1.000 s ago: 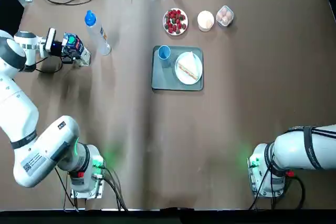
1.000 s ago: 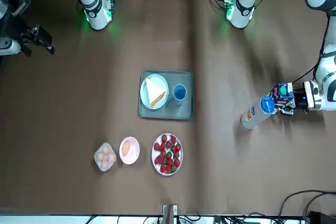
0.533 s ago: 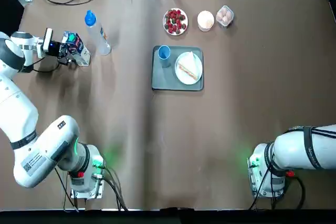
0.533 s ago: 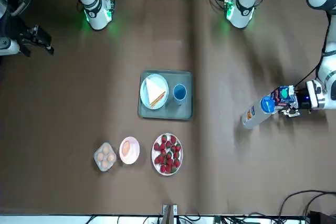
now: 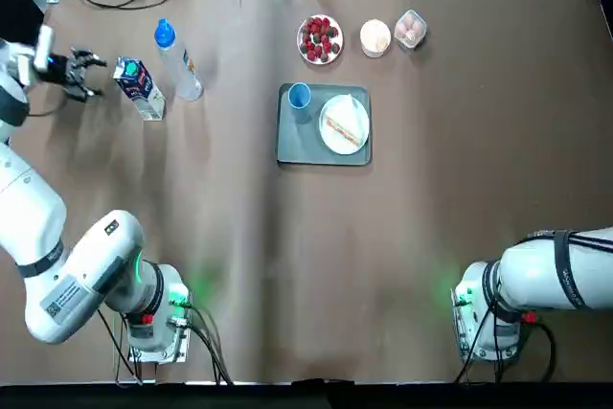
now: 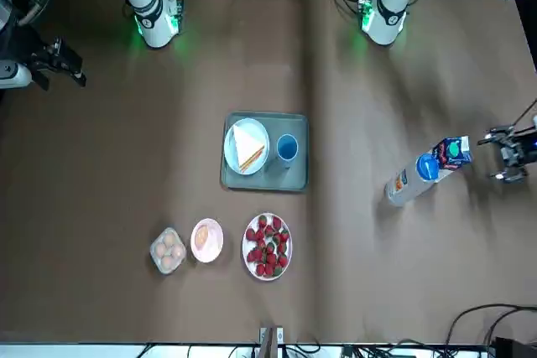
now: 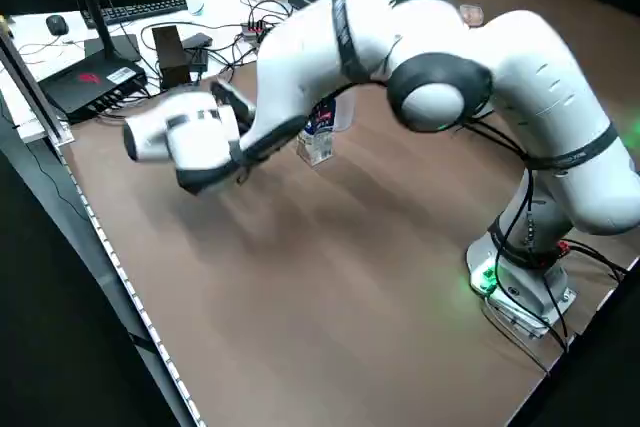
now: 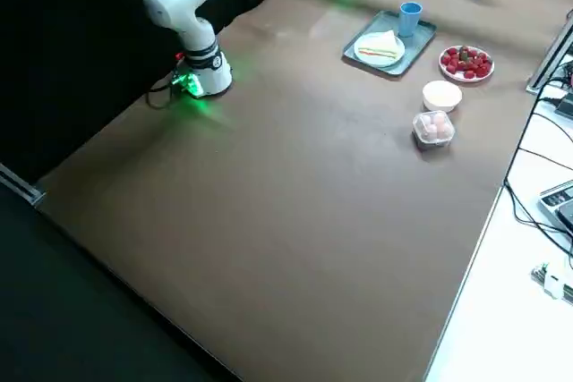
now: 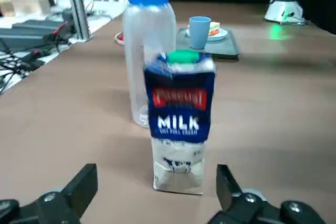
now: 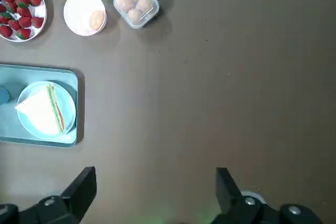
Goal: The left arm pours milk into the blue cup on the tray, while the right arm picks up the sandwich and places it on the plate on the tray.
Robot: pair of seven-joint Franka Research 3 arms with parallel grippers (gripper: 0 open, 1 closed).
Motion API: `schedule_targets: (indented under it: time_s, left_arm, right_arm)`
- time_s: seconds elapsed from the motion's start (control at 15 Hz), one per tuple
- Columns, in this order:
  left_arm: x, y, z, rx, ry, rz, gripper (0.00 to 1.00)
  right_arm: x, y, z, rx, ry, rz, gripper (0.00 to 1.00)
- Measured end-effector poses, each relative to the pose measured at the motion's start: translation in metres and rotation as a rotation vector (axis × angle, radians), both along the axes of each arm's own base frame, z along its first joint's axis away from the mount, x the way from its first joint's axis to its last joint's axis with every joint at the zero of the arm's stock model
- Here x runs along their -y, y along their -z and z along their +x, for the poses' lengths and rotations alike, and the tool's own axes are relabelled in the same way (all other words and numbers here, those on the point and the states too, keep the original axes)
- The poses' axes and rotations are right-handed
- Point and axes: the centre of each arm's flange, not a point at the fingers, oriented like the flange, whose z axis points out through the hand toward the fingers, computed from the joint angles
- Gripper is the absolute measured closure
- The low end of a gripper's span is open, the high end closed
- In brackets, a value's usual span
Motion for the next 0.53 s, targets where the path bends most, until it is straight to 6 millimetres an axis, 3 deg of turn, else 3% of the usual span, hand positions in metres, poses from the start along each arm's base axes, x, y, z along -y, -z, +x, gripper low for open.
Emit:
schedule_targets:
  time_s: [0.13, 0.27, 0.47, 0.53]
  left_arm:
    - [-0.006, -0.057, 0.001, -0.056, -0.019, 0.085, 0.0]
    - [0.007, -0.111, 0.011, -0.128, -0.029, 0.204, 0.0]
    - [0.066, -0.168, 0.055, -0.261, -0.101, 0.391, 0.0]
    - [0.114, -0.186, 0.081, -0.344, -0.164, 0.466, 0.0]
  right_arm:
    - [0.0, 0.0, 0.0, 0.0, 0.0, 0.0, 0.0]
    - [0.0, 0.0, 0.0, -0.001, 0.0, 0.0, 0.0]
    - [0.0, 0.0, 0.0, -0.001, -0.001, 0.0, 0.0]
    - [0.0, 0.0, 0.0, -0.001, -0.001, 0.0, 0.0]
